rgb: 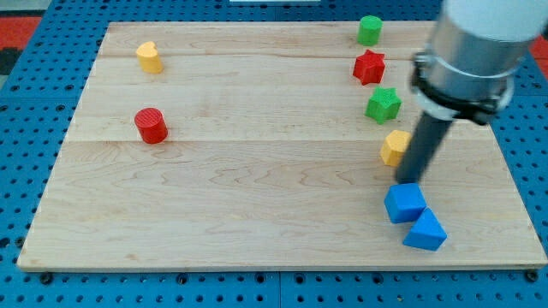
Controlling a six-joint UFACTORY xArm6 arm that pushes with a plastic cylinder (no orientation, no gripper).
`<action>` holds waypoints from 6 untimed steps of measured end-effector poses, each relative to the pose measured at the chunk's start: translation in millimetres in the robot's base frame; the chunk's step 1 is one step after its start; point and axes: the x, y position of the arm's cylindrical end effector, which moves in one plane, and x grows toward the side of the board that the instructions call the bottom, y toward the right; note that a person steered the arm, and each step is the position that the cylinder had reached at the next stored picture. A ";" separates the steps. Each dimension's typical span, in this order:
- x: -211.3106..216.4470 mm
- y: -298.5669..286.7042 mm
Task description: Move your arm to the center left
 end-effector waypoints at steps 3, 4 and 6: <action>-18.3 -264.8; -44.1 -339.1; -109.3 -260.4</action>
